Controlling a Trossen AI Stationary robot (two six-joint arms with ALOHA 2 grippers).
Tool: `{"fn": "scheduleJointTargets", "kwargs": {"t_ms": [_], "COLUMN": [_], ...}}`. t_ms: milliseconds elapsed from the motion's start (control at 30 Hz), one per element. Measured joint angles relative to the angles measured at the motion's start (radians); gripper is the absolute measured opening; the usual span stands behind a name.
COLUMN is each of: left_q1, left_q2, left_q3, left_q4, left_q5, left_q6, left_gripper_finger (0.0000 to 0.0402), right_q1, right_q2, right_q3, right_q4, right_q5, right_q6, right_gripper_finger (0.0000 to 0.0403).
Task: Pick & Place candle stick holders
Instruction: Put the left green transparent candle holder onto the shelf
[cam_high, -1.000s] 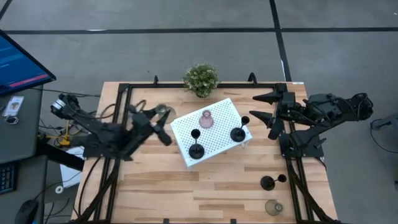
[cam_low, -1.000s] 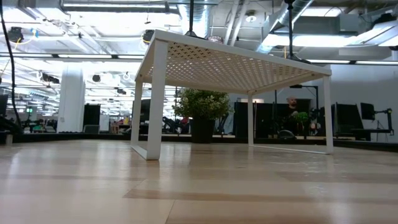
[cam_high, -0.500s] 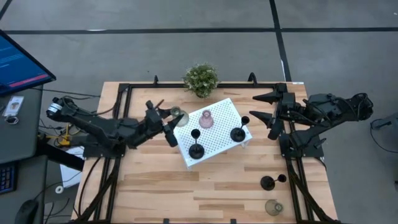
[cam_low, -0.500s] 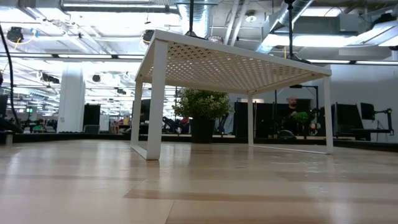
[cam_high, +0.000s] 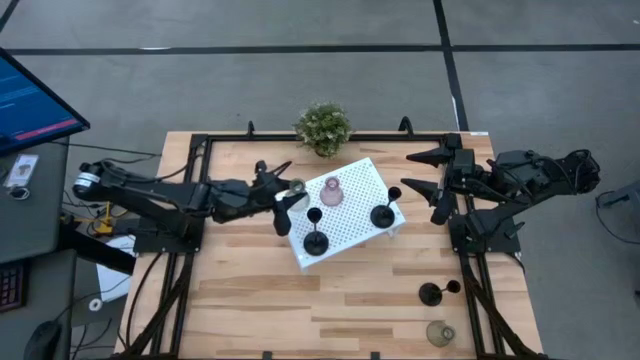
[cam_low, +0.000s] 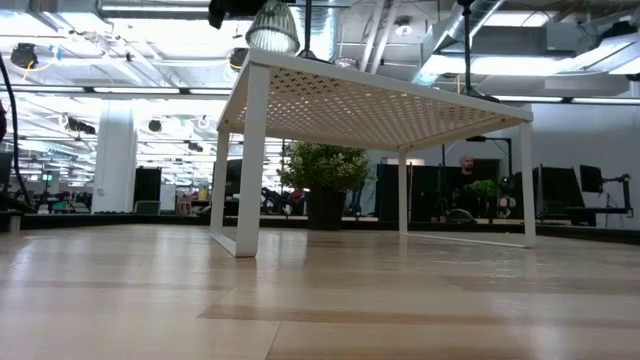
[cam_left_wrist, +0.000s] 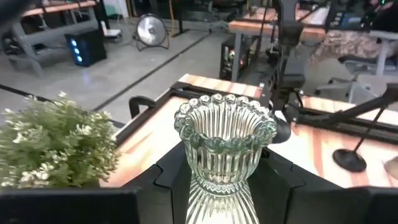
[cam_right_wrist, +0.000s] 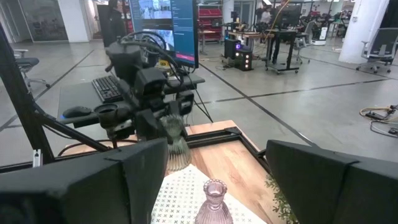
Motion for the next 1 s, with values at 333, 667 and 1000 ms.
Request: {"fn": "scheduleJointTargets", "kwargs": {"t_ms": [333,667,1000], "left_q1": [0.014,0.015,0.033], "left_q2": [0.022,0.020,0.020], "left_q3": [-0.104,-0.212,-0.243], "left_q4": [0.043,0.229,0.286], "left_q5": [-0.015,-0.020,-0.020], "left_q6": [-0.049,0.002,0.033], "left_gripper_finger": [0.0130,0.0130,0.0130], "right_q1": [0.000,0.000,0.000], "right_q2": [0.000,0.000,0.000], "right_q3": [0.000,0.000,0.000], "right_q4": [0.000,-0.005,-0.005], "right_q5": [0.000,0.000,0.000], "right_q6": [0.001,0.001,0.003], "right_gripper_finger": [0.0265,0.0265,0.0265]}}
